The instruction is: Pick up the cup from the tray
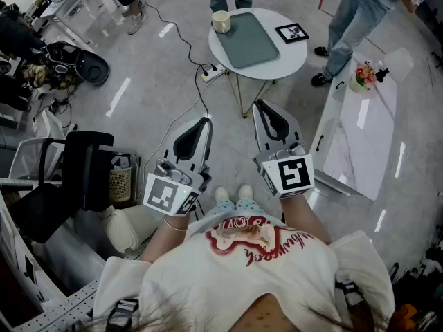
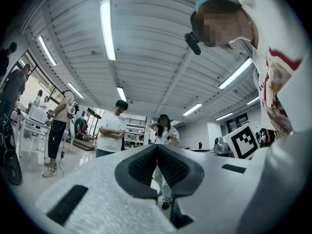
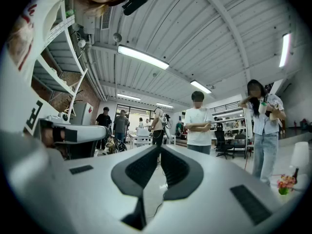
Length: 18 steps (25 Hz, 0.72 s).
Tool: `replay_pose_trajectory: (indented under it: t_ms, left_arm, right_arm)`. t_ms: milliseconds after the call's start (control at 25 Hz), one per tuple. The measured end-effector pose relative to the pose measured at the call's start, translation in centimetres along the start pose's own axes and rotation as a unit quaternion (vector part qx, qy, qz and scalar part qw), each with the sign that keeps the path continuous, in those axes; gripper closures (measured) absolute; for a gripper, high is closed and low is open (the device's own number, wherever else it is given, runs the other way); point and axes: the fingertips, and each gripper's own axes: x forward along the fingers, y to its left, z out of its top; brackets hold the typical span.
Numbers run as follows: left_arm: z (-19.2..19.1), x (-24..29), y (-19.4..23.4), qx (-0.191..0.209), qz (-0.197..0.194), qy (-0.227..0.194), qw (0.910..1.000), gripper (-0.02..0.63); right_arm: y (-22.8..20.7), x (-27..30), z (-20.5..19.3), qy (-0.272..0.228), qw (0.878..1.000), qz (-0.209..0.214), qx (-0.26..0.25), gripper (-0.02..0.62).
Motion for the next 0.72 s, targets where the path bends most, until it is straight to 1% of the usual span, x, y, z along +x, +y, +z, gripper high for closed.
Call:
replay_pose_trajectory:
  t_ms: [280,600,720]
  left_arm:
    - [0.6,0.2,0.0,0.0,-0.003,-0.005,1.0,0.592]
    - [0.0,1.0,0.2,-0.006,0.001,0.0,1.0,0.592]
    - [-0.4,1.3,0.2,-0.007,0.006,0.003,1.0,0.592]
  right_arm:
    - [0.0,0.2,0.2,0.0,1.0,0.0,0.001,0.554]
    - [-0.8,0.5,-0.3,0.003,1.0,0.0,0.0,0.553]
    - [-1.1,0.7,-0.5,0.006,1.0,0.012,0.006,0.552]
